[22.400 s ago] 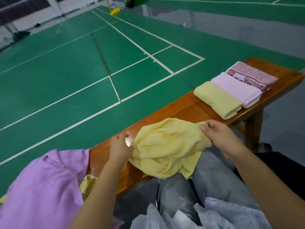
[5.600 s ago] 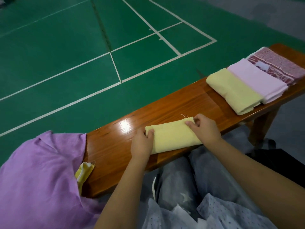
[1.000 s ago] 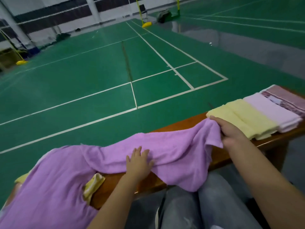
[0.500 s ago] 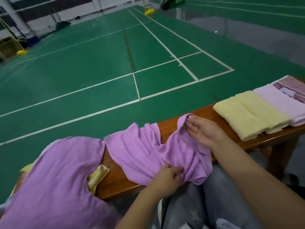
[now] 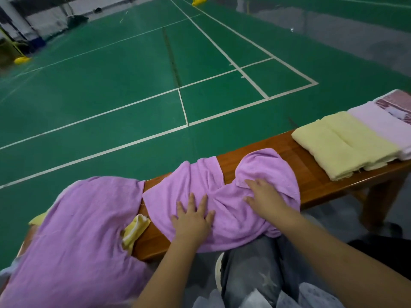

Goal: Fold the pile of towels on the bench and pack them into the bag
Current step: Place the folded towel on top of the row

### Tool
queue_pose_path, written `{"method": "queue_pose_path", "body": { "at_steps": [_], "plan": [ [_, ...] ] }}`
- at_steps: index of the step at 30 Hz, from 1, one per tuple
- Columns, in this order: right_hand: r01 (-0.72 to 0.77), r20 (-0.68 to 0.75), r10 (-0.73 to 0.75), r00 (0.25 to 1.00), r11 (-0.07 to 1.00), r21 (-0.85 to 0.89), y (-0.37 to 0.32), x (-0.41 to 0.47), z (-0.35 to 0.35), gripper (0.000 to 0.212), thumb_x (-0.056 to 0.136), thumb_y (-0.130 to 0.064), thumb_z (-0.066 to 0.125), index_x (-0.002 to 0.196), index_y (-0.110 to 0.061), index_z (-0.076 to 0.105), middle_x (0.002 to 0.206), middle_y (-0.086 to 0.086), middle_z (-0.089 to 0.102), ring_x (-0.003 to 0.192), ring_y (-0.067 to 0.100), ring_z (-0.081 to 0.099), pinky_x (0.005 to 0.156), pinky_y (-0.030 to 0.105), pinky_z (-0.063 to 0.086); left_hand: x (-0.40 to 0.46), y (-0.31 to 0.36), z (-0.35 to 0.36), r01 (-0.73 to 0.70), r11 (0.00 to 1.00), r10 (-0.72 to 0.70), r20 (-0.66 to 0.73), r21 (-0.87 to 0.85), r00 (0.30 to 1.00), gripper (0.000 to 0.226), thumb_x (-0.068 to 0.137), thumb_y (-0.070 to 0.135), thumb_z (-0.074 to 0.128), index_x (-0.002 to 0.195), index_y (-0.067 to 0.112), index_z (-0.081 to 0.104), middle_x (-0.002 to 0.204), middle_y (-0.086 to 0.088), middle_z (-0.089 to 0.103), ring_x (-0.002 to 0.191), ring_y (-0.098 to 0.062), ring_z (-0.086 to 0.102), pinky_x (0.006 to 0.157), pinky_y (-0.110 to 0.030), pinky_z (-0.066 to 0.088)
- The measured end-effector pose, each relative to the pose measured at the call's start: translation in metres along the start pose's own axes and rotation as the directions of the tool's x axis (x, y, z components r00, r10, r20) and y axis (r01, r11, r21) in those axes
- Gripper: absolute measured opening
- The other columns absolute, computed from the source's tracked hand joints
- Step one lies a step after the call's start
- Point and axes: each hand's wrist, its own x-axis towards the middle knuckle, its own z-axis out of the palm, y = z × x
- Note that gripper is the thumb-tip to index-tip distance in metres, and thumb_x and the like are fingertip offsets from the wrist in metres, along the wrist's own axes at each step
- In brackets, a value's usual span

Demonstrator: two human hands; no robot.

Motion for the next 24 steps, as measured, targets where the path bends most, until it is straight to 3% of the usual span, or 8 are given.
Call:
{"method": "queue_pose_path", "body": {
  "at_steps": [6,9,12,14,16,20,22,24],
  "plan": [
    [-0.141,-0.163,0.108,0.981,0.968,-0.207,0.015,0.009,-0.005,0.038,0.098,-0.041,0.040,0.130,-0.023,0.051,0.130,0.010,0.052,0.115,0.029,0.051,0.096,0.040,0.043,-0.020,-0.010,-0.006,0.051,0.997,-0.050,-0.019,0.050,0.999,0.053,0.099,0.055,0.029,0.145,0.029,0.031,0.144,-0.011,0.039,0.124,-0.031,0.044,0.095,-0.040,0.043],
    [-0.144,-0.188,0.102,0.977,0.963,-0.226,0.018,0.006,-0.003,0.035,0.097,-0.041,0.041,0.124,-0.022,0.054,0.121,0.008,0.059,0.109,0.027,0.055,0.091,0.038,0.046,-0.021,-0.012,-0.030,0.026,1.000,-0.026,0.000,0.005,1.000,0.047,0.101,0.052,0.028,0.120,0.022,0.058,0.112,-0.006,0.063,0.098,-0.021,0.057,0.082,-0.033,0.041],
    [-0.151,-0.189,0.116,0.975,0.972,-0.182,0.018,0.003,-0.006,0.030,0.097,-0.037,0.043,0.117,-0.019,0.057,0.112,0.008,0.063,0.100,0.027,0.058,0.084,0.038,0.047,0.001,-0.022,-0.052,0.037,0.999,-0.042,-0.153,-0.038,0.987,0.046,0.102,0.045,0.028,0.092,0.017,0.063,0.084,-0.003,0.061,0.078,-0.018,0.057,0.070,-0.028,0.038],
    [-0.211,-0.168,0.203,0.965,0.977,-0.027,0.018,0.005,-0.011,0.033,0.096,-0.039,0.046,0.115,-0.015,0.057,0.111,0.010,0.064,0.099,0.028,0.058,0.085,0.038,0.048,0.026,-0.033,-0.060,0.039,0.989,-0.080,-0.290,-0.145,0.954,0.039,0.101,0.038,0.036,0.089,0.014,0.064,0.087,-0.008,0.064,0.083,-0.025,0.061,0.068,-0.030,0.041],
    [-0.248,-0.136,0.257,0.957,0.965,0.084,0.016,0.002,-0.016,0.035,0.097,-0.042,0.046,0.114,-0.013,0.056,0.107,0.011,0.064,0.097,0.028,0.059,0.083,0.037,0.048,0.051,-0.042,-0.063,0.060,0.975,-0.136,-0.366,-0.212,0.921,0.034,0.100,0.033,0.044,0.114,0.010,0.064,0.113,-0.016,0.062,0.102,-0.031,0.058,0.083,-0.036,0.043],
    [-0.295,-0.124,0.334,0.934,0.921,0.255,0.017,-0.007,-0.029,0.028,0.098,-0.036,0.043,0.103,-0.009,0.049,0.083,0.010,0.059,0.082,0.029,0.058,0.071,0.037,0.046,0.092,-0.056,-0.058,0.234,0.917,-0.320,-0.246,-0.323,0.915,0.050,0.097,0.036,0.049,0.133,0.000,0.048,0.133,-0.023,0.050,0.123,-0.036,0.044,0.103,-0.039,0.033],
    [-0.273,-0.177,0.361,0.916,0.882,0.384,0.019,-0.010,-0.037,0.019,0.097,-0.023,0.045,0.087,-0.007,0.044,0.070,0.007,0.050,0.071,0.026,0.051,0.060,0.033,0.037,0.102,-0.060,-0.059,0.273,0.852,-0.393,-0.200,-0.448,0.898,0.050,0.095,0.034,0.053,0.129,-0.003,0.049,0.131,-0.025,0.052,0.122,-0.039,0.047,0.101,-0.041,0.037],
    [-0.241,-0.218,0.391,0.894,0.830,0.503,0.020,-0.013,-0.048,0.018,0.097,-0.019,0.046,0.087,-0.004,0.047,0.078,0.012,0.053,0.074,0.026,0.051,0.060,0.032,0.037,0.103,-0.058,-0.062,0.252,0.794,-0.395,-0.155,-0.553,0.906,0.045,0.095,0.027,0.054,0.127,-0.004,0.050,0.122,-0.025,0.059,0.113,-0.040,0.054,0.086,-0.036,0.041]
  ]
}}
